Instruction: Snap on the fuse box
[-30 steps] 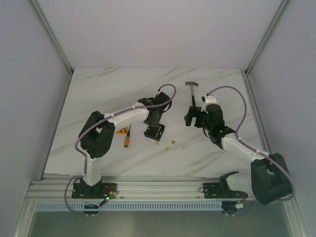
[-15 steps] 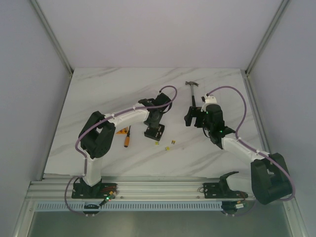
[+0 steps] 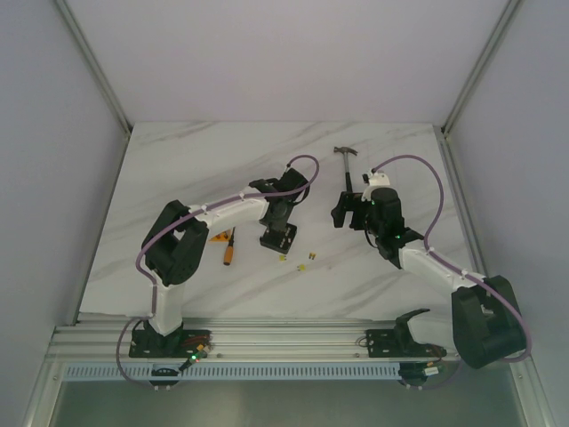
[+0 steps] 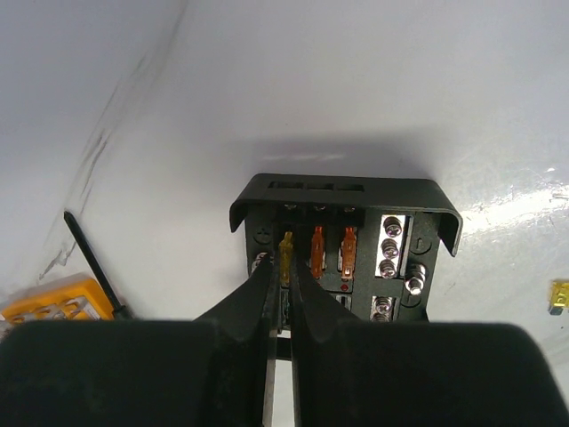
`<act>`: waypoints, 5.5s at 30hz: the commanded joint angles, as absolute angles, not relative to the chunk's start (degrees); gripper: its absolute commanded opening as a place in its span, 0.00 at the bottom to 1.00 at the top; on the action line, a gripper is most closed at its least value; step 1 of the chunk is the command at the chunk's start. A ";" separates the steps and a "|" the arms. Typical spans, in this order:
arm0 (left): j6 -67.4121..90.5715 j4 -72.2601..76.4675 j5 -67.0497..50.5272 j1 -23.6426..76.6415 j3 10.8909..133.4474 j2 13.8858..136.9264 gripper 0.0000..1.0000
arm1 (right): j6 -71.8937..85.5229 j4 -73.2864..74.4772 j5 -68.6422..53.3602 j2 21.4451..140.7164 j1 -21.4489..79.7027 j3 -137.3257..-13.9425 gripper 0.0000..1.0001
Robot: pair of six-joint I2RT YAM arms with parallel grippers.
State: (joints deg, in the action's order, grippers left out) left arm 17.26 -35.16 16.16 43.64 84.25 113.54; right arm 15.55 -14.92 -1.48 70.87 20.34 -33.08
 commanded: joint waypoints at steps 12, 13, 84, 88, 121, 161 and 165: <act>17.83 -34.60 13.84 43.86 83.56 109.28 0.37 | 15.21 -16.89 -2.64 70.43 20.12 -32.42 1.00; 17.81 -34.65 13.73 43.86 83.50 109.30 0.37 | 15.21 -16.89 -2.64 70.44 20.13 -32.43 1.00; 39.94 -0.59 -15.39 26.73 50.82 94.13 0.42 | 23.38 -1.61 -8.73 84.98 31.96 -47.64 0.80; 39.32 -0.37 -15.47 26.73 51.90 96.03 0.42 | 23.46 -1.41 -8.08 84.26 32.15 -47.21 0.80; 59.19 22.53 -17.39 31.95 34.50 90.28 0.46 | 20.92 23.47 7.53 102.47 42.67 -75.25 0.40; 62.93 33.13 -23.12 33.84 35.43 99.71 0.39 | 26.40 30.43 15.48 114.33 47.49 -86.99 0.20; 63.06 33.02 -23.03 33.97 35.29 99.67 0.39 | 26.32 30.59 16.57 114.34 47.46 -86.75 0.16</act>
State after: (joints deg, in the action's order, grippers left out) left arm 62.98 32.23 -22.63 33.45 34.54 98.43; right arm 26.15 29.39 14.20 113.45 47.11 -84.62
